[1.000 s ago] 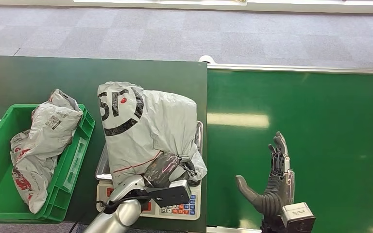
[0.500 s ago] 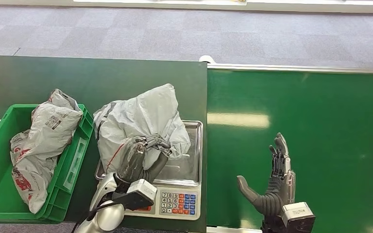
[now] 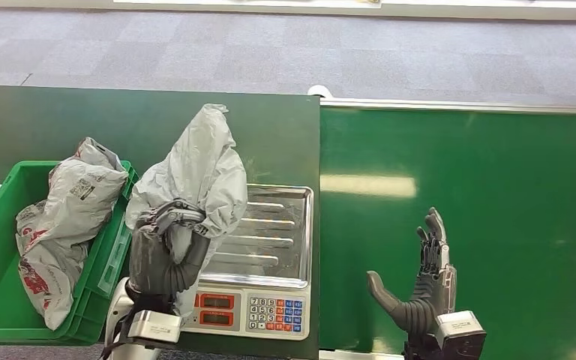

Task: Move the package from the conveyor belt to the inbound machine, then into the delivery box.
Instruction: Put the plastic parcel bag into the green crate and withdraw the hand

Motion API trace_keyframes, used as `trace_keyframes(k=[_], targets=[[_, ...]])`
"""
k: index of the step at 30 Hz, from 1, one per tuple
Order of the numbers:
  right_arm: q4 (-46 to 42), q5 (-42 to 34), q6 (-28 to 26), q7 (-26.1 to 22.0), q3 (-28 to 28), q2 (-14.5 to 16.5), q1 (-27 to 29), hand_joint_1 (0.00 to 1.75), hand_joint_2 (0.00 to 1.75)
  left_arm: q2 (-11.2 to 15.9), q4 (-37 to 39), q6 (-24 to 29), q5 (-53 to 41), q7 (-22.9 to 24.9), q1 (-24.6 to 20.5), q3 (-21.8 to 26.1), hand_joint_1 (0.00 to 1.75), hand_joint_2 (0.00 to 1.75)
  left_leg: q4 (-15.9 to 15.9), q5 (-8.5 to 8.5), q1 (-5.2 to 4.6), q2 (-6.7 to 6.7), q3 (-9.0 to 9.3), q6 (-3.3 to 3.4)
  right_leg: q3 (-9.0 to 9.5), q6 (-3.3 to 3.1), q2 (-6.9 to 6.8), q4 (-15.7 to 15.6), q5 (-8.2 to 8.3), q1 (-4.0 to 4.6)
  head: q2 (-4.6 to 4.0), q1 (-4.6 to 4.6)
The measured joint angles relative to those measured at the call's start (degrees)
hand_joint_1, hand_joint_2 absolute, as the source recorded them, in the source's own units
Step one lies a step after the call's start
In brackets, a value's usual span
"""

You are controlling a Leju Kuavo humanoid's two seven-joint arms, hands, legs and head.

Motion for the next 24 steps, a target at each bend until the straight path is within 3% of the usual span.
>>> trace_keyframes(k=[4,6,17,24], targets=[[0.7,-0.3,-0.7,0.1,0.1,0.0,-0.2,0.0,1.75,0.2,-5.3,10.3,7.8,-3.7,1.5,0.7,1.66,1.75,0.0,0.0,0.01,-0.01,-0.03,0.0,-0.01,0.0,-0.01,0.0,-0.01,0.01,0.0,-0.01],[1.3,-0.6,-1.1,0.2,0.2,0.0,-0.5,0.0,1.75,0.4,-8.8,12.5,9.5,-4.0,2.0,1.5,1.65,1.75,0.0,0.0,0.01,-0.01,-0.04,0.0,-0.02,0.0,-0.01,0.0,-0.01,0.02,0.0,-0.01],[3.4,-1.5,-2.1,1.0,0.9,0.0,-1.7,0.0,1.75,-0.4,-24.6,13.0,7.6,-4.2,2.9,7.7,1.54,1.75,0.0,0.0,0.01,-0.01,-0.02,0.0,-0.02,0.0,0.0,0.0,-0.01,0.01,0.0,0.0],[4.0,-1.6,-2.8,1.2,1.0,0.0,-1.9,0.0,1.75,-1.5,-30.2,13.0,8.2,-4.2,2.3,10.9,1.54,1.75,0.0,0.0,0.01,-0.01,-0.02,0.0,-0.03,0.0,0.0,0.0,-0.01,0.02,0.0,0.0]])
